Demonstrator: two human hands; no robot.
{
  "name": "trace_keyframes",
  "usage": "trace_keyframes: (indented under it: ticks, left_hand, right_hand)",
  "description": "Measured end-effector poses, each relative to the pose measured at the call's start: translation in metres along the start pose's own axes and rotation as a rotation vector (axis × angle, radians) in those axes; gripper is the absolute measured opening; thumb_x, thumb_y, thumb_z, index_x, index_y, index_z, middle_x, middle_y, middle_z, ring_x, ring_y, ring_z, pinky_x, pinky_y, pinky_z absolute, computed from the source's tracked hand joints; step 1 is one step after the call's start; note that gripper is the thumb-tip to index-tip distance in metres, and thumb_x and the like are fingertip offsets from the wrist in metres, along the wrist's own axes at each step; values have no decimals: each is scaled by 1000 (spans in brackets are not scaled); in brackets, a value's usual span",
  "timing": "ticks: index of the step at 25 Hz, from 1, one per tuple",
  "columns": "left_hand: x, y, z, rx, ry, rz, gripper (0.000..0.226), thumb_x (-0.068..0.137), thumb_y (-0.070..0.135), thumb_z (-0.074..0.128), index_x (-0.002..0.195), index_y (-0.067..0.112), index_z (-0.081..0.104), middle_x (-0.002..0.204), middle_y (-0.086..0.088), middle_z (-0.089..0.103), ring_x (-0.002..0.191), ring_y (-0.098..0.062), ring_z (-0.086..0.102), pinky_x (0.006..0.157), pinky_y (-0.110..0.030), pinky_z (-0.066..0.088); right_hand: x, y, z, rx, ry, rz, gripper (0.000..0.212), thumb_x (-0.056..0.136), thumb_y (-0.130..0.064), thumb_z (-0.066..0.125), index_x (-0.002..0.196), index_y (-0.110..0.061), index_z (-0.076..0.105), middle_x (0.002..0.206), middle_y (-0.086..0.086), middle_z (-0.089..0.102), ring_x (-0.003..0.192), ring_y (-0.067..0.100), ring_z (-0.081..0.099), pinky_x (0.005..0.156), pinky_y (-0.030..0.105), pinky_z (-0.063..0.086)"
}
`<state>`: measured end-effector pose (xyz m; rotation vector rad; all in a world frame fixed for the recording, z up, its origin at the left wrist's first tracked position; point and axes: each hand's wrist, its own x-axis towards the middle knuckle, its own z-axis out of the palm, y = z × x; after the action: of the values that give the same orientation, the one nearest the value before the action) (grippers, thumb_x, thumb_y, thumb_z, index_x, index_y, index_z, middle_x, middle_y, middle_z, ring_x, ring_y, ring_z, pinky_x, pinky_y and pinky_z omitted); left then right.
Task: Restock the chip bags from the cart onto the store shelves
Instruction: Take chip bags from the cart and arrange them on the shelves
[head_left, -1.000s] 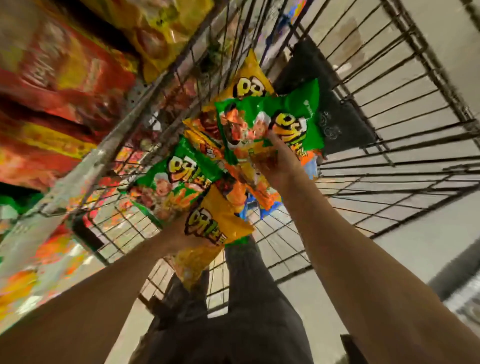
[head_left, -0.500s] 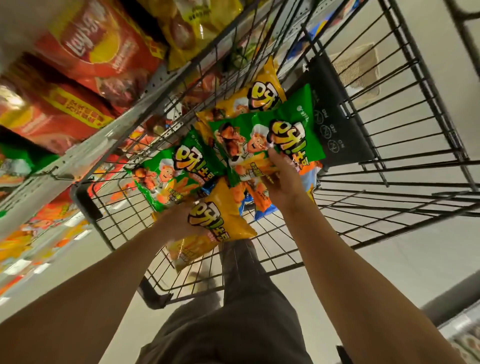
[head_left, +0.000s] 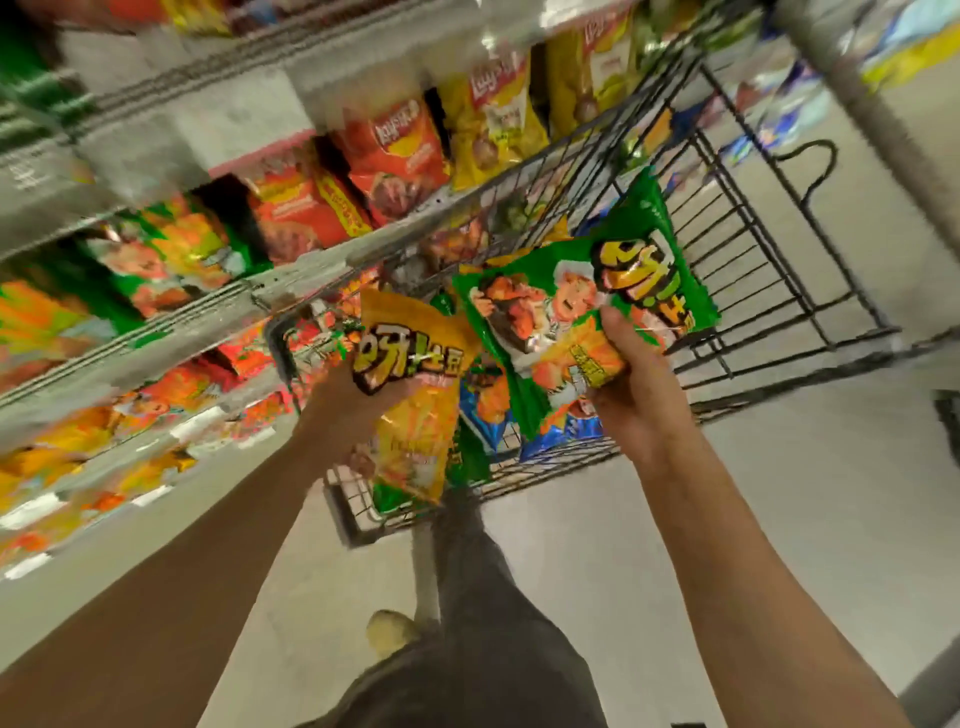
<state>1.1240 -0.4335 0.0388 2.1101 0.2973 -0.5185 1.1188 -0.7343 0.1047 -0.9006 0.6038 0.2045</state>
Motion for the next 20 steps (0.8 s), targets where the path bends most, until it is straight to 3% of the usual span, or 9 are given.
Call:
trace_keyframes:
  ticks: [2,5,8,11,16,18,20]
  left_hand:
    - [-43,11,-27,-48,108,79,30,75,61,79,101,58,65,84,25,73,78,5,68,66,-26,55]
    - [-109,15,-69,-132,208,186,30,74,57,80,101,55,66,90,28,72,85,5,67,70,-19,53]
    - [-172,9,-114,-111,303,182,39,75,60,79,110,52,63,79,23,65,72,-11,65,66,-36,57]
    - [-212,-2,-145,-122,443,166,49,73,66,76,112,39,63,73,21,65,68,-12,66,64,-42,60]
    - [-266,-14,-180,-217,577,248,47,69,69,77,110,51,61,91,31,71,83,15,64,70,-20,52]
    - [-284,-15,-195,-258,634,267,47,68,70,77,109,53,60,95,30,71,86,17,63,69,-17,51]
    - [-297,-14,-210,-312,691,280,47,66,73,76,105,53,59,98,26,72,82,13,66,58,-16,53]
  right_hand:
    - [-44,1,21,-51,-86,-87,47,96,-18,66,141,-10,56,134,14,67,118,27,68,89,42,59]
    - [-101,6,59,-194,-238,-173,44,90,-15,70,133,-10,63,127,15,71,113,29,70,83,40,60]
    - [-150,15,100,-281,-345,-234,59,83,-16,75,138,-7,56,131,18,68,117,34,68,87,44,60]
    - [-184,26,135,-333,-382,-209,58,75,-21,80,130,-10,63,121,14,74,108,32,72,82,43,61]
    - [-216,34,169,-350,-457,-214,31,72,-22,80,103,-23,74,105,6,79,92,23,77,67,36,62]
    - [-223,33,176,-359,-495,-221,30,72,-21,78,101,-20,74,99,5,80,87,21,78,63,33,62]
    - [-228,31,182,-405,-511,-249,39,71,-21,78,109,-16,70,97,4,80,85,20,77,61,32,61]
